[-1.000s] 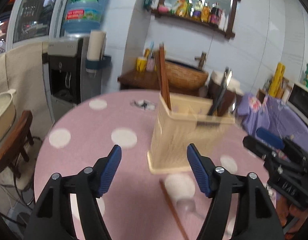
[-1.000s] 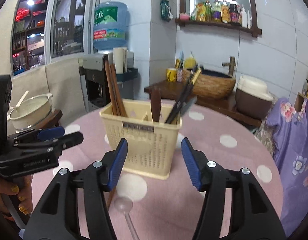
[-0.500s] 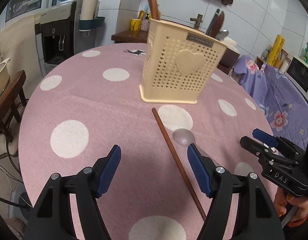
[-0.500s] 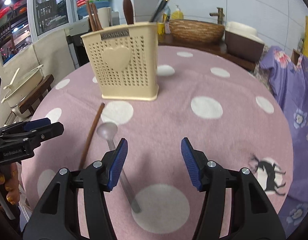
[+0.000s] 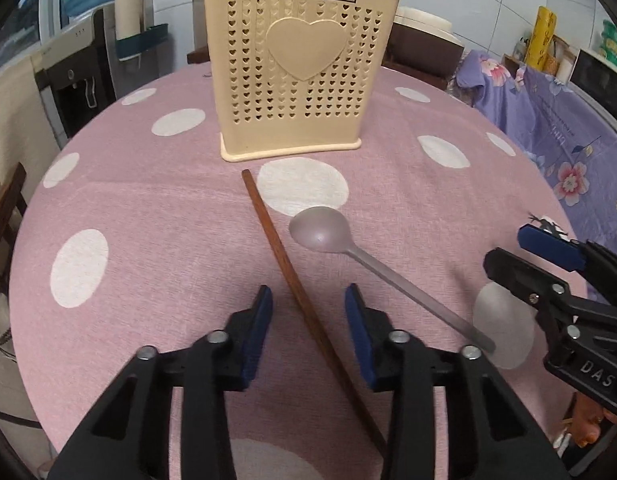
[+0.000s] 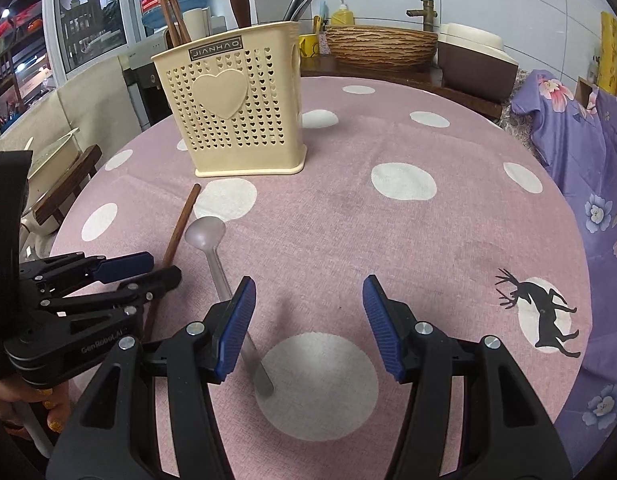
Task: Organize utensils
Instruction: 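Close the left tool on the last wooden chopstick while the right tool grasps a spoon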
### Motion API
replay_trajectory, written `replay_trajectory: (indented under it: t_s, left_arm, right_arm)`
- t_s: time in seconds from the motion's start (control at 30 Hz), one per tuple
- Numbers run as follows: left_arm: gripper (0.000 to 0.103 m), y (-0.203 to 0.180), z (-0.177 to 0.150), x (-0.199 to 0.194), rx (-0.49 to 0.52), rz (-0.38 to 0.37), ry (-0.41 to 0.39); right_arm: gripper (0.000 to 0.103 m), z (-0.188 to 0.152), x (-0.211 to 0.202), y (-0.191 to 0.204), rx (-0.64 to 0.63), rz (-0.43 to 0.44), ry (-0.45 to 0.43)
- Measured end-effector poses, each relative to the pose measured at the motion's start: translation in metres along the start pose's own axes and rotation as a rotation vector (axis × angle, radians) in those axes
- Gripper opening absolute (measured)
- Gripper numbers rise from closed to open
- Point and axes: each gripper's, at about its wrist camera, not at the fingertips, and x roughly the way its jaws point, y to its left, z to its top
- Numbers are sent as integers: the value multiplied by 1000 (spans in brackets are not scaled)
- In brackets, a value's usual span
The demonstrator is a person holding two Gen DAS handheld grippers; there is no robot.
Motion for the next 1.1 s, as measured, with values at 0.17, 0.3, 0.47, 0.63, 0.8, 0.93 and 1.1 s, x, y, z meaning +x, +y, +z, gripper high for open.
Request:
replay_trajectory:
  t_s: [0.17,0.3,0.47,0.63,0.8,0.93,1.1]
  left_arm:
    - [14,15,-3,-6,-26,-19,0]
    - [10,32,-10,-14,-46,-4,1]
    - [9,55,-15,-23,-113,-15,4]
    - [9,63,-16,-25,-143,-28,-2]
    - [9,69,-16,-24,-167,-35,-6]
    - [9,74,-16,-25,-188,-35,-9]
    - [10,80,-16,-25,-200,-22,-8]
  right_arm:
    - [56,2,3,4,-11,3,9]
    - [56,3,6,12,-35,17,21]
    - [56,8,17,31,-84,81,62]
    - [56,15,35,51,-158,125,113]
    - [56,26,52,69,-248,149,156]
    - [55,32,70,77,-284,171,201]
    - [50,38,80,82,-312,168,211]
